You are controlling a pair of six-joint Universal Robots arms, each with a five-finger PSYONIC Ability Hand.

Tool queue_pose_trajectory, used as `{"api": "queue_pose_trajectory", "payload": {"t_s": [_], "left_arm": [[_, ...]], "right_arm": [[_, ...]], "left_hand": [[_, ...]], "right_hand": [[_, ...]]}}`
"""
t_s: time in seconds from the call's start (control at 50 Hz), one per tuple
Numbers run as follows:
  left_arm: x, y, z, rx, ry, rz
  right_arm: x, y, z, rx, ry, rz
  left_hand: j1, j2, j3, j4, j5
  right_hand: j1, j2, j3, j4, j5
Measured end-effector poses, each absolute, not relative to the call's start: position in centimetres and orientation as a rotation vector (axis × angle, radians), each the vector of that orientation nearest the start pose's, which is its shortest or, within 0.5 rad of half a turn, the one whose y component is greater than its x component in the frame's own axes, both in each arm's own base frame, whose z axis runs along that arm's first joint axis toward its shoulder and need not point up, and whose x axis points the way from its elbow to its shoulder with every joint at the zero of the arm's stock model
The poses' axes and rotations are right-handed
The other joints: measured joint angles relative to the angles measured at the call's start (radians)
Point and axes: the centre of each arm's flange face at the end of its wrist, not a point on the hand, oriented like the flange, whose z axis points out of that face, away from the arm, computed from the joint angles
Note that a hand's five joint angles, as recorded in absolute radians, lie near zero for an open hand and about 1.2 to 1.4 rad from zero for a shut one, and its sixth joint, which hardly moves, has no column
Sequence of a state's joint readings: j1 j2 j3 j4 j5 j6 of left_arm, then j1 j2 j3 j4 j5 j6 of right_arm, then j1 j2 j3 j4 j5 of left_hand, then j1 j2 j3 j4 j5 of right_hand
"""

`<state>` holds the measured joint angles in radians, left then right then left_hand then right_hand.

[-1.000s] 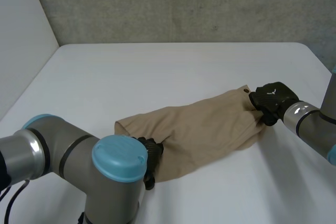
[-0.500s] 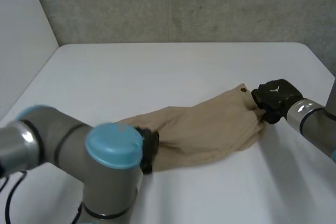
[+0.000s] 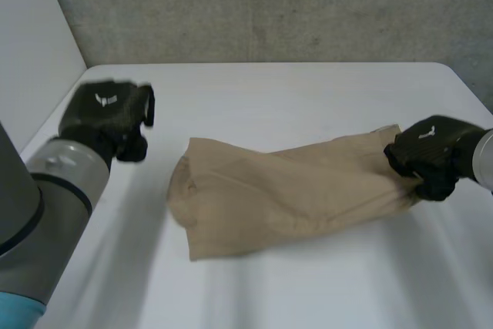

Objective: Fold the shorts.

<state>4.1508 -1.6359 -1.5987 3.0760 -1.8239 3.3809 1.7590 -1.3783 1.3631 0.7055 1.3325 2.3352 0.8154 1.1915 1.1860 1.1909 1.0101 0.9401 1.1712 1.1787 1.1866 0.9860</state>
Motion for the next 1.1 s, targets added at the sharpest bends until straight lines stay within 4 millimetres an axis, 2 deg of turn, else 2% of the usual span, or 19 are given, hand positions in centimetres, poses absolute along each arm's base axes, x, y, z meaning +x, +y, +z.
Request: {"api": "queue_pose_trajectory", "payload": {"t_s": [0.04,0.06,0.08,0.12,0.14,0.18,0.22,0.28,0.36,0.42,0.48,0.52,0.54,0.6,0.72,1.1], "left_arm": [[-25.1,-19.9,27.1,0.701,2.314,-2.029],[-24.9,-20.1,25.7,0.724,2.357,-1.963],[-24.9,-20.1,25.7,0.724,2.357,-1.963],[-25.0,-20.1,23.6,0.756,2.424,-1.868],[-25.0,-20.0,23.2,0.764,2.44,-1.85],[-25.3,-19.7,22.5,0.777,2.468,-1.825],[-25.8,-19.0,21.7,0.795,2.508,-1.801],[-26.7,-17.7,21.1,0.811,2.573,-1.801],[-27.4,-16.4,20.8,0.807,2.637,-1.81],[-27.8,-15.7,19.7,0.803,2.696,-1.773],[-27.9,-15.6,18.6,0.811,2.722,-1.72],[-27.9,-15.6,18.6,0.811,2.722,-1.72],[-28.2,-15.6,17.2,0.833,2.739,-1.656],[-28.5,-15.7,16.0,0.852,2.747,-1.613],[-29.0,-16.1,14.6,0.872,2.751,-1.573],[-30.0,-17.2,13.0,0.866,2.74,-1.598]], "right_arm": [[20.2,-24.1,26.9,-1.526,2.445,-1.375],[20.2,-24.1,26.5,-1.539,2.446,-1.354],[20.2,-24.1,26.5,-1.539,2.446,-1.354],[20.7,-24.4,25.4,-1.541,2.445,-1.32],[21.0,-24.5,25.0,-1.526,2.443,-1.317],[21.4,-24.7,24.6,-1.503,2.443,-1.319],[22.0,-25.0,24.1,-1.462,2.441,-1.331],[22.7,-25.3,23.6,-1.396,2.443,-1.364],[23.3,-25.5,23.1,-1.342,2.45,-1.394],[23.7,-25.6,22.7,-1.293,2.459,-1.414],[23.7,-25.6,22.6,-1.272,2.462,-1.418],[23.7,-25.6,22.6,-1.272,2.462,-1.418],[23.7,-25.6,22.5,-1.255,2.465,-1.418],[23.7,-25.5,22.4,-1.248,2.466,-1.412],[23.6,-25.3,22.1,-1.247,2.469,-1.394],[23.2,-24.9,20.7,-1.253,2.485,-1.367]], "left_hand": [[0.0,0.0,0.0,0.0,0.0],[0.0,0.0,0.0,0.0,0.0],[0.0,0.0,0.0,0.0,0.0],[0.0,0.002,0.0,0.0,0.0],[-0.032,-0.19,-0.169,-0.17,-0.166],[-0.112,-0.341,-0.317,-0.319,-0.315],[-0.244,-0.573,-0.564,-0.568,-0.562],[-0.295,-0.665,-0.659,-0.67,-0.669],[-0.3,-0.677,-0.668,-0.681,-0.68],[-0.3,-0.678,-0.668,-0.682,-0.682],[-0.3,-0.678,-0.668,-0.682,-0.682],[-0.3,-0.678,-0.668,-0.682,-0.682],[-0.3,-0.678,-0.668,-0.682,-0.681],[-0.297,-0.673,-0.665,-0.676,-0.667],[-0.281,-0.658,-0.655,-0.659,-0.645],[-0.074,-0.448,-0.443,-0.449,-0.449]], "right_hand": [[0.0,0.0,0.0,0.0,0.0],[0.0,0.0,0.0,0.0,0.0],[0.0,0.0,0.0,0.0,0.0],[0.0,0.0,0.0,0.0,0.0],[0.007,0.0,0.0,0.0,0.0],[0.012,0.0,0.0,0.0,0.0],[0.014,0.0,0.0,0.0,0.0],[0.024,0.0,0.0,0.0,0.001],[0.025,0.0,0.0,0.0,0.002],[0.025,0.0,0.0,0.0,0.003],[0.025,0.0,0.0,0.0,0.003],[0.025,0.0,0.0,0.0,0.003],[0.025,0.0,0.0,0.0,0.003],[0.025,0.0,0.0,0.0,0.003],[0.025,0.0,0.0,0.0,0.003],[0.025,0.0,0.0,0.0,0.004]]}}
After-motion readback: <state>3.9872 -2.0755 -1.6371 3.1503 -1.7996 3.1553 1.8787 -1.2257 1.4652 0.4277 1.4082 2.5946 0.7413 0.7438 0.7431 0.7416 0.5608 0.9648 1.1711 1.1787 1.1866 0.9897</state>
